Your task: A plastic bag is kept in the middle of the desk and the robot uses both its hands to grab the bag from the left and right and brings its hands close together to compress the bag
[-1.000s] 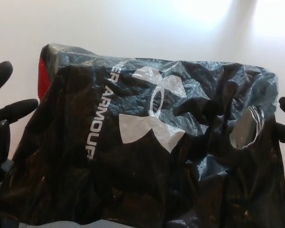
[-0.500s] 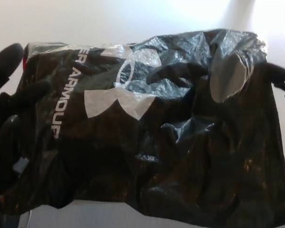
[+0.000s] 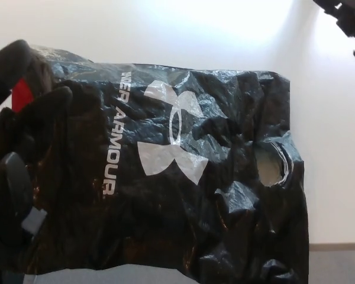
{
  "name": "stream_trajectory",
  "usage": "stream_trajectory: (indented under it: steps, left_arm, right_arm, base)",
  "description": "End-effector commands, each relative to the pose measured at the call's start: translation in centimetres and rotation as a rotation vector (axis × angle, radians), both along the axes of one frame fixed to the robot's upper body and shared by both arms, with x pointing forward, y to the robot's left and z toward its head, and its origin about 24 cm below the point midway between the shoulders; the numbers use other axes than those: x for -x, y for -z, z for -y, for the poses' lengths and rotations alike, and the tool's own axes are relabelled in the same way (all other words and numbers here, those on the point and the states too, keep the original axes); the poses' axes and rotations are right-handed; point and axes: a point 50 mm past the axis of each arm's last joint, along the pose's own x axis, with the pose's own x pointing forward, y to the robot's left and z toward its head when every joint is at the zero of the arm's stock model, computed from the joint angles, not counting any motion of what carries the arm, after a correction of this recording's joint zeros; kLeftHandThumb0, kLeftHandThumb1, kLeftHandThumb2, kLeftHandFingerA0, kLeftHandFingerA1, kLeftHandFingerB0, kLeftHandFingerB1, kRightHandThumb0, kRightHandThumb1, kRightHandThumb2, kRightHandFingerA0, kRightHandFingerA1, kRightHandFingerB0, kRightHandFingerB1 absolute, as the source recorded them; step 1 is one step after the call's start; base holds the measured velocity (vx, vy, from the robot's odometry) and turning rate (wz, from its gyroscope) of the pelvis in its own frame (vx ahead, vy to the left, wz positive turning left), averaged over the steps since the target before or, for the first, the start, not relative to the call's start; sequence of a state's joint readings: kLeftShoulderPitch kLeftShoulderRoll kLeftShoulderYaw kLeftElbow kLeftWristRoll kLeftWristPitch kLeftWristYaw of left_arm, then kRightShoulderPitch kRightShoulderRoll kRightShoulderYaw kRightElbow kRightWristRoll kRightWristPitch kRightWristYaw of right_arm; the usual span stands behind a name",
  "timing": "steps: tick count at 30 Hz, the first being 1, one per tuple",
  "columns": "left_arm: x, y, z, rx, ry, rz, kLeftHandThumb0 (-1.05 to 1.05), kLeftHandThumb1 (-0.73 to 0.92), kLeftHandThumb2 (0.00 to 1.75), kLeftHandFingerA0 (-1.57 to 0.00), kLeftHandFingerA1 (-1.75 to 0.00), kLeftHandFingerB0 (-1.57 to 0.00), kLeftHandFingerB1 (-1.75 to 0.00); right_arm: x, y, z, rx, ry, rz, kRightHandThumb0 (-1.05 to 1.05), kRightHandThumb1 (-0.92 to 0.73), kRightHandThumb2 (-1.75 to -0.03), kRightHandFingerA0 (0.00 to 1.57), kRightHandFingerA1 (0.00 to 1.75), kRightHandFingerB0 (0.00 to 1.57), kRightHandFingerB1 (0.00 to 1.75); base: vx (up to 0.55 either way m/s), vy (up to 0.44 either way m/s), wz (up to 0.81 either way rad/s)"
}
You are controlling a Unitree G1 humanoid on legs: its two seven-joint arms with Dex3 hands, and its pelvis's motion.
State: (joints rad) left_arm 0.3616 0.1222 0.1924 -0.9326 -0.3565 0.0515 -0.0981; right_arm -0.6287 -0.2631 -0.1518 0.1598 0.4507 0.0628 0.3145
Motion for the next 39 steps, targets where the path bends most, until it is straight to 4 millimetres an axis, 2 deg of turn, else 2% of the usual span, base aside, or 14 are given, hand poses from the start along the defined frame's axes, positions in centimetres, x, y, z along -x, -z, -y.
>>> stream_trajectory:
  steps: [1, 9, 11, 17, 18, 21, 27, 28, 29, 32, 34, 35, 36, 39]
  left_arm:
    - [3.2, -1.1, 1.7, 0.003, 0.044, 0.130, -0.77, 0.92, 0.75, -0.27, -0.51, -0.15, -0.32]
    - [4.7, -1.0, 0.9, 0.021, 0.002, 0.156, -0.81, 0.92, 0.76, -0.32, -0.52, -0.18, -0.31]
    - [4.5, -1.0, -0.6, 0.017, -0.024, 0.231, -0.77, 0.92, 0.75, -0.31, -0.47, -0.17, -0.29]
    - [4.9, 0.3, -2.3, 0.021, -0.093, 0.251, -0.77, 0.92, 0.73, -0.24, -0.43, -0.17, -0.28]
    - [5.1, 0.8, -2.4, 0.022, -0.111, 0.254, -0.76, 0.91, 0.72, -0.21, -0.41, -0.16, -0.28]
    - [6.8, 3.3, -2.6, 0.001, -0.159, 0.177, -0.35, 0.56, 1.14, -0.01, -0.51, 0.00, -0.49]
    - [8.8, 7.5, -2.9, 0.005, -0.219, 0.050, -0.35, 0.56, 1.14, -0.03, -0.52, 0.00, -0.49]
    - [9.3, 8.7, -3.2, -0.039, -0.255, 0.031, -0.74, 0.92, 0.74, -0.17, -0.44, -0.14, -0.32]
    - [9.6, 9.7, -3.3, -0.029, -0.241, -0.025, -0.34, 0.58, 1.15, -0.02, -0.51, 0.00, -0.49]
    - [9.8, 11.3, -4.0, -0.003, -0.224, -0.112, -0.34, 0.57, 1.15, -0.01, -0.50, 0.00, -0.48]
    - [9.9, 12.1, -4.1, 0.011, -0.255, -0.166, -0.75, 0.92, 0.72, -0.20, -0.38, -0.14, -0.28]
    - [9.8, 12.4, -4.1, 0.024, -0.251, -0.161, -0.74, 0.92, 0.70, -0.18, -0.39, -0.14, -0.29]
    - [9.9, 13.0, -4.3, 0.034, -0.255, -0.180, -0.35, 0.55, 1.13, -0.01, -0.50, 0.00, -0.48]
    - [10.7, 14.4, -4.7, 0.020, -0.279, -0.244, -0.34, 0.57, 1.14, -0.01, -0.50, 0.00, -0.48]
  right_arm:
    - [-6.8, -1.8, 4.4, 0.173, 0.405, -0.361, -0.76, -0.67, -0.99, 0.25, 0.52, 0.16, 0.43]
    - [-4.7, 0.5, 3.8, -0.029, 0.315, -0.195, -0.78, -0.88, -0.67, 0.26, 0.37, 0.25, 0.29]
    - [0.3, -0.6, 2.2, 0.173, 0.288, 0.102, -0.90, -0.79, -1.13, 0.03, 0.44, 0.09, 0.36]
    - [10.8, 0.0, 0.1, 0.394, 0.241, 0.427, -0.77, -0.72, -1.14, 0.00, 0.21, 0.00, 0.21]
    - [12.3, 0.6, 0.2, 0.402, 0.232, 0.442, -0.82, -0.89, -0.68, 0.00, 0.06, 0.00, 0.14]
    - [17.1, 3.0, 1.3, 0.488, 0.280, 0.527, -0.97, -0.76, -1.05, 0.00, 0.06, 0.00, 0.00]
    - [23.2, 7.1, 3.5, 0.659, 0.413, 0.476, -0.88, -0.76, -1.01, 0.00, 0.11, 0.00, 0.07]
    - [24.2, 8.8, 4.3, 0.706, 0.392, 0.390, -0.72, -0.75, -1.08, 0.00, 0.28, 0.03, 0.29]
    - [24.4, 10.2, 4.9, 0.737, 0.346, 0.214, -0.78, -0.80, -1.14, 0.02, 0.35, 0.11, 0.34]
    - [25.0, 12.7, 5.4, 0.651, 0.298, -0.044, -0.86, -0.84, -1.18, 0.02, 0.26, 0.11, 0.28]
    - [25.3, 13.8, 5.8, 0.629, 0.287, -0.125, -0.84, -0.84, -1.18, 0.04, 0.27, 0.05, 0.28]
    - [25.5, 14.2, 5.9, 0.634, 0.289, -0.140, -0.78, -0.92, -0.79, 0.01, 0.21, 0.02, 0.24]
    - [25.8, 14.8, 6.0, 0.630, 0.301, -0.160, -0.84, -0.87, -1.21, 0.00, 0.20, 0.00, 0.22]
    - [26.6, 16.4, 5.7, 0.590, 0.364, -0.192, -0.86, -0.87, -1.20, 0.00, 0.19, 0.00, 0.21]
  base:
    - [0.00, 0.000, 0.00]
    - [0.00, 0.000, 0.00]
    - [0.00, 0.000, 0.00]
    - [0.00, 0.000, 0.00]
    - [0.00, 0.000, 0.00]
    - [0.00, 0.000, 0.00]
    - [0.00, 0.000, 0.00]
    - [0.00, 0.000, 0.00]
    - [0.00, 0.000, 0.00]
    - [0.00, 0.000, 0.00]
    - [0.00, 0.000, 0.00]
    - [0.00, 0.000, 0.00]
    - [0.00, 0.000, 0.00]
    - [0.00, 0.000, 0.00]
